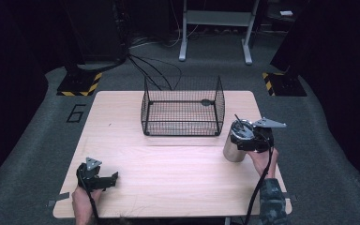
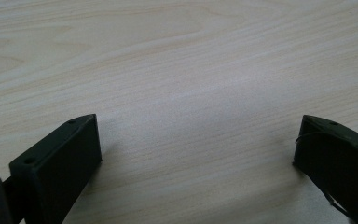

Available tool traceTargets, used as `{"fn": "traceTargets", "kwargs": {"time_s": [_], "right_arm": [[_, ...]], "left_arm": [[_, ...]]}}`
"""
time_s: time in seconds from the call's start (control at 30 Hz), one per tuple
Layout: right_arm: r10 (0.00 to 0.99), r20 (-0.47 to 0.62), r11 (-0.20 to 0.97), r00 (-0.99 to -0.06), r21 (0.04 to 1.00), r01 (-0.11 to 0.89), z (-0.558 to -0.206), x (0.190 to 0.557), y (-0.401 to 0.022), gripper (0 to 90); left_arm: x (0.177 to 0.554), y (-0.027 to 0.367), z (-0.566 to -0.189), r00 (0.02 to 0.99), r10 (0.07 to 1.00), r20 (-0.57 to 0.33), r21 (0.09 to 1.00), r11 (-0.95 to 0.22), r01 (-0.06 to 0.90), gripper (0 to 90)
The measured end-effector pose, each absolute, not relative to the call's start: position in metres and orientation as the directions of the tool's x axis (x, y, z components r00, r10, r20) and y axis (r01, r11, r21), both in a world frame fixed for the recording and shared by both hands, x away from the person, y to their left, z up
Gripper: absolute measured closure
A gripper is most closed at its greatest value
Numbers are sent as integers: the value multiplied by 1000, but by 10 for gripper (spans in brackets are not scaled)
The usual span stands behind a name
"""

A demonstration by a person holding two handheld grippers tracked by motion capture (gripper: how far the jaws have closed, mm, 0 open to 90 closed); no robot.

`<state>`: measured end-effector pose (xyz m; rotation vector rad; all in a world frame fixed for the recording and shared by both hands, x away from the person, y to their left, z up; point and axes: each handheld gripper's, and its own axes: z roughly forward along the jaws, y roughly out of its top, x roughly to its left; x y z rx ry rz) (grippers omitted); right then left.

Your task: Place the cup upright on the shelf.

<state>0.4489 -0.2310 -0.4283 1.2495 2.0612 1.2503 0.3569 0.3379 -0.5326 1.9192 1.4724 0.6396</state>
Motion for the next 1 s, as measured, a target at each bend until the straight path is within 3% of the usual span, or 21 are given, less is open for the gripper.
{"fn": "traceTargets", "kwargs": {"time_s": [0.5,1.0], "right_arm": [[875,25,217,-484,873,437,-428,445,-226,30],[867,35,204,-497,885,419,-429,440,-227,34]], "left_arm": [[357,338,-533,258,966,2,729,-178,661,4],[357,338,-533,258,966,2,729,-179,661,4]]}}
